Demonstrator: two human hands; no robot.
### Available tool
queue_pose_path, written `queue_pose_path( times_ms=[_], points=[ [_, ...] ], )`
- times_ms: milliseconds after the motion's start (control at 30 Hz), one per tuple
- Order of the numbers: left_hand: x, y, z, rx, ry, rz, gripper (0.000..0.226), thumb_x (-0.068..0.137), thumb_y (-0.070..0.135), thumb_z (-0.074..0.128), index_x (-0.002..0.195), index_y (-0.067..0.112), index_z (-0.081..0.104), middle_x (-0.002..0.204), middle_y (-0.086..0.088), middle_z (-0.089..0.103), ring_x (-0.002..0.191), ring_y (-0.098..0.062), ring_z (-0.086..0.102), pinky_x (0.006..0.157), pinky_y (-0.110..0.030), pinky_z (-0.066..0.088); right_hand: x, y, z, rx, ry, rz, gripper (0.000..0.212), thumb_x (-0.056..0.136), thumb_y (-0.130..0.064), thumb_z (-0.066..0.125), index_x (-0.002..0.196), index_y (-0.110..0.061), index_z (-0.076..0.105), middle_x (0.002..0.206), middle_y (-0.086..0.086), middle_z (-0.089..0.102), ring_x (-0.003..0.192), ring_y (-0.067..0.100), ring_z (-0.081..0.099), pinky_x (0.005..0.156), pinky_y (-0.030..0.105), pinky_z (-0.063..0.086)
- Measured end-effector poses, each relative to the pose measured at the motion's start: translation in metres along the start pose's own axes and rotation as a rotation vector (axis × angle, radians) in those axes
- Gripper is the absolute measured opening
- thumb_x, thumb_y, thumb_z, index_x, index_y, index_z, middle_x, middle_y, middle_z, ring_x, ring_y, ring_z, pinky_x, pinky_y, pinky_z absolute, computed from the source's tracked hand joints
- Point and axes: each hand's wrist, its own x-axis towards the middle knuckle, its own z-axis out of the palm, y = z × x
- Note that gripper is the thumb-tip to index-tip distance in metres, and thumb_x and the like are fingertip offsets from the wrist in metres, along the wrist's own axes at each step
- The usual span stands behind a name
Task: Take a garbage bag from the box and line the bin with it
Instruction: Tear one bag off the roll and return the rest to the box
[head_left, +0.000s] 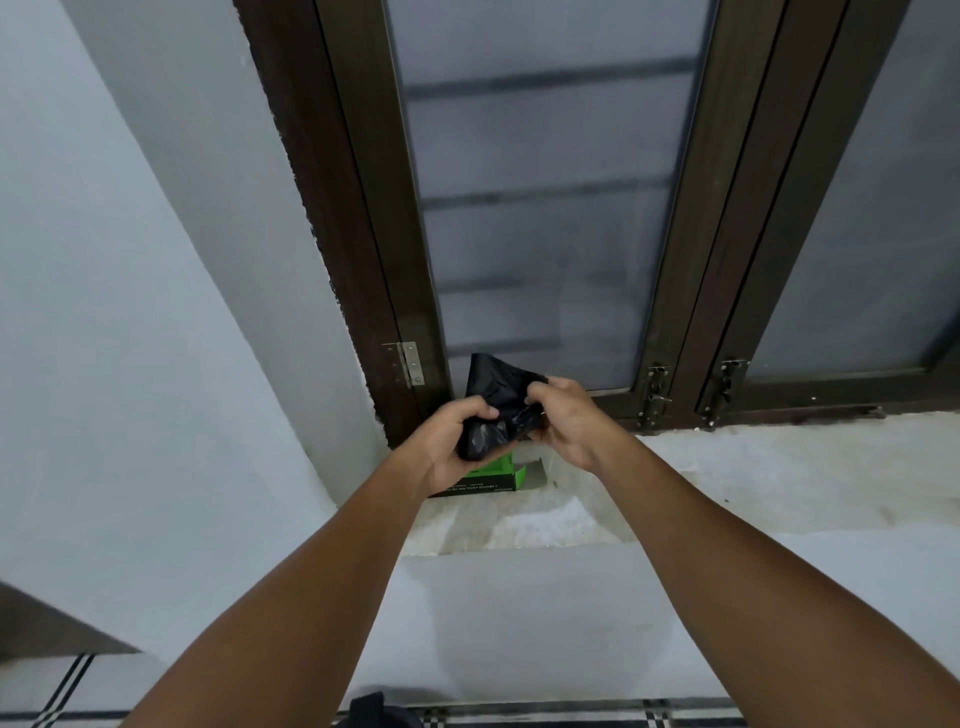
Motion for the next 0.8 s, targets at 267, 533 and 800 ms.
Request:
queue_pose_path(
  times_ms=[267, 533, 800],
  points=[
    [0.001, 0.000, 0.002, -0.052, 0.045, 0.033, 0.017, 0.089, 0.009, 0.059, 0.105, 0.009, 0.064, 0.102, -0.012, 0.069, 0.095, -0.024, 0.065, 0.081, -0.033, 0.056, -0.005, -0.005, -0.006, 0.044, 0.155, -0.053, 0.026, 0.094, 0.000, 0.039, 0.095, -0.009, 0.063, 0.094, 0.015, 0.068, 0.089, 0.031, 0.063, 0.078, 0.043, 0.054],
    [0.000, 0.000, 0.004, 0.075, -0.060, 0.012, 0.045, 0.087, 0.016, 0.066, 0.130, 0.007, 0.062, 0.123, -0.015, 0.071, 0.107, -0.030, 0.068, 0.094, -0.043, 0.055, -0.011, -0.010, -0.006, 0.094, 0.247, 0.023, 0.029, 0.100, -0.012, 0.035, 0.108, -0.010, 0.063, 0.107, 0.018, 0.071, 0.093, 0.034, 0.069, 0.070, 0.040, 0.061],
    [0.004, 0.007, -0.005, 0.134, 0.016, 0.008, 0.039, 0.093, 0.022, 0.062, 0.128, 0.004, 0.065, 0.112, -0.016, 0.073, 0.095, -0.029, 0.070, 0.085, -0.040, 0.056, -0.016, -0.005, -0.022, -0.659, 0.021, -0.153, 0.079, 0.072, -0.079, 0.070, 0.087, -0.002, 0.076, 0.084, 0.010, 0.078, 0.077, 0.023, 0.074, 0.073, 0.032, 0.053]
  ],
)
